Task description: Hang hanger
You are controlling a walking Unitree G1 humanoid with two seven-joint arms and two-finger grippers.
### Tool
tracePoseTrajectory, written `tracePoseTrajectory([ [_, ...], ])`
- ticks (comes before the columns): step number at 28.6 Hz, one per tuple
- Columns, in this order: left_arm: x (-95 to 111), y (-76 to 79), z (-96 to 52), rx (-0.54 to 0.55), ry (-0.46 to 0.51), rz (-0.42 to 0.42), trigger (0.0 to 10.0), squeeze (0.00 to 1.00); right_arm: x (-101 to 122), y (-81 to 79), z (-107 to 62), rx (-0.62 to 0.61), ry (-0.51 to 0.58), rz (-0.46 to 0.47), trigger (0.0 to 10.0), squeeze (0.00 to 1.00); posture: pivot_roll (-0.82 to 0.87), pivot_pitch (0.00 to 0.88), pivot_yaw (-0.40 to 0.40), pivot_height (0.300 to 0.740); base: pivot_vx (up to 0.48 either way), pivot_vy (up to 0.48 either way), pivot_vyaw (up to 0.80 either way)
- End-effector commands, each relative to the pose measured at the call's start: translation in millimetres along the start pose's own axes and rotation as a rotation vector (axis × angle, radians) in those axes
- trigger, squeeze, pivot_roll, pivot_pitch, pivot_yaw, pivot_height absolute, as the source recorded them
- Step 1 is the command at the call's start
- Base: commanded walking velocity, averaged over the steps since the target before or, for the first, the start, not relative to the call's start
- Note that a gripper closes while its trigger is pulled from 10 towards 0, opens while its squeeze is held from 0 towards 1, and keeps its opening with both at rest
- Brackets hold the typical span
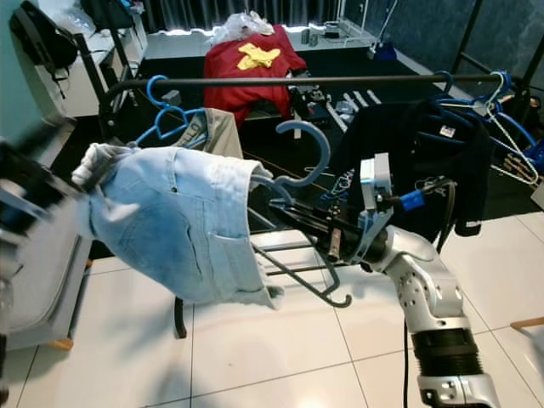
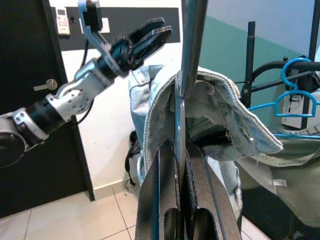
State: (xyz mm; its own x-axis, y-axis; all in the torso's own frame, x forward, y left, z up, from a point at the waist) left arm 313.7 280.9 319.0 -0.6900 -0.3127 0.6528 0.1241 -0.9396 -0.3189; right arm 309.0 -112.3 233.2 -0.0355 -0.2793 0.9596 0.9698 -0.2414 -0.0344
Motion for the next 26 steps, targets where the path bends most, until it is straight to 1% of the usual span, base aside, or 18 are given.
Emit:
tracePoseTrajectory([
  [1, 10, -27.3, 2.4, 0.159, 0.043, -0.014, 10.0, 0.0, 3, -2.1, 1.4, 0.018, 0.02, -0.016, 0.0, 0.0, -0.03, 0.068, -0.012, 0.74, 0.0, 0.0, 0.0],
  [2, 19, -28.6, 9.8, 0.177, 0.107, -0.192, 10.0, 0.0, 3, -2.9, 1.5, 0.023, 0.022, -0.012, 0.0, 0.0, -0.03, 0.062, -0.016, 0.74, 0.0, 0.0, 0.0],
  [3, 19, -28.6, 9.8, 0.177, 0.107, -0.192, 10.0, 0.0, 3, -2.9, 1.5, 0.023, 0.022, -0.012, 0.0, 0.0, -0.03, 0.062, -0.016, 0.74, 0.0, 0.0, 0.0],
  [4, 26, -26.3, 15.1, 0.162, 0.159, -0.322, 10.0, 0.0, 3, -3.6, 1.5, 0.026, 0.023, -0.01, 0.0, 0.0, -0.03, 0.062, -0.016, 0.74, 0.0, 0.0, 0.0],
  [5, 32, -6.0, 22.5, 0.027, 0.192, -0.492, 10.0, 0.0, 2, -4.4, 1.1, 0.033, 0.016, -0.004, 0.0, 0.0, -0.02, 0.059, -0.02, 0.74, 0.0, 0.0, 0.0],
  [6, 38, 37.4, 22.0, -0.278, 0.158, -0.601, 10.0, 0.0, 0, -6.4, 0.5, 0.049, 0.002, 0.013, 0.0, 0.0, -0.02, 0.055, -0.026, 0.74, 0.0, 0.0, 0.0],
  [7, 38, 37.4, 22.0, -0.278, 0.158, -0.601, 10.0, 0.0, 0, -6.4, 0.5, 0.049, 0.002, 0.013, 0.0, 0.0, -0.02, 0.055, -0.026, 0.74, 0.0, 0.0, 0.0],
  [8, 40, 67.1, 15.2, -0.484, 0.127, -0.657, 10.0, 0.0, -1, -7.7, 0.1, 0.06, -0.009, 0.024, 0.0, 0.0, -0.02, 0.055, -0.026, 0.74, 0.0, 0.0, 0.0],
  [9, 40, 67.1, 15.2, -0.484, 0.127, -0.657, 10.0, 0.0, -1, -7.7, 0.1, 0.06, -0.009, 0.024, 0.0, 0.0, -0.02, 0.055, -0.026, 0.74, 0.0, 0.0, 0.0],
  [10, 37, 95.3, 6.3, -0.655, 0.072, -0.697, 10.0, 0.0, -4, -8.9, -1.0, 0.071, -0.031, 0.028, 0.0, 0.0, -0.02, 0.057, -0.023, 0.74, 0.0, 0.0, 0.0],
  [11, 33, 113.0, -0.7, -0.764, 0.027, -0.696, 10.0, 0.0, -7, -10.2, -2.0, 0.08, -0.054, 0.03, 0.0, 0.0, -0.03, 0.056, -0.018, 0.74, 0.0, 0.0, 0.0],
  [12, 33, 113.0, -0.7, -0.764, 0.027, -0.696, 10.0, 0.0, -7, -10.2, -2.0, 0.08, -0.054, 0.03, 0.0, 0.0, -0.03, 0.056, -0.018, 0.74, 0.0, 0.0, 0.0],
  [14, 28, 127.7, -6.7, -0.859, -0.019, -0.673, 10.0, 0.0, -10, -12.5, -3.5, 0.095, -0.085, 0.028, 0.0, 0.0, -0.03, 0.055, -0.013, 0.74, 0.0, 0.0, 0.0],
  [15, 25, 130.7, -11.3, -0.924, -0.041, -0.641, 10.0, 0.0, -12, -14.9, -6.3, 0.109, -0.107, 0.023, 0.0, 0.0, -0.03, 0.055, -0.01, 0.74, 0.0, 0.0, 0.0],
  [17, 22, 129.9, -18.0, -1.004, -0.082, -0.61, 10.0, 0.0, -11, -17.9, -12.3, 0.122, -0.131, 0.018, 0.0, 0.0, -0.03, 0.054, -0.006, 0.74, 0.0, 0.0, 0.0],
  [24, 29, 108.8, -27.9, -1.101, -0.156, -0.602, 10.0, 0.0, -3, -20.5, -29.8, 0.12, -0.154, 0.027, 0.0, 0.0, -0.03, 0.061, 0.002, 0.74, 0.0, 0.0, 0.0],
  [25, 29, 108.8, -27.9, -1.101, -0.156, -0.602, 10.0, 0.0, -3, -20.5, -29.8, 0.12, -0.154, 0.027, 0.0, 0.0, -0.03, 0.061, 0.002, 0.74, 0.0, 0.0, 0.0],
  [26, 31, 107.2, -33.6, -1.137, -0.18, -0.616, 10.0, 0.0, -3, -21.6, -32.9, 0.124, -0.164, 0.034, 0.0, 0.0, -0.03, 0.063, 0.004, 0.74, 0.0, 0.0, 0.0],
])
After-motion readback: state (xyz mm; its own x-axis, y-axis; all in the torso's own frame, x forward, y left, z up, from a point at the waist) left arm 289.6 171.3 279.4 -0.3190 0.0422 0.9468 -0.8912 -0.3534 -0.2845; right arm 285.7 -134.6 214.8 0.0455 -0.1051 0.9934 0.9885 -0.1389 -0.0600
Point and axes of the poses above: a point about 5 cm out from each wrist's last joint towards the gripper, its own z axis pointing out of the wrist towards the gripper, its own x axis along the axis of the wrist's last joint, y = z × x, the point moved 4 cm from there along z, pointing out of the wrist towards the gripper, and after that the axes turned 4 degrees about z, right-handed, at the moved point
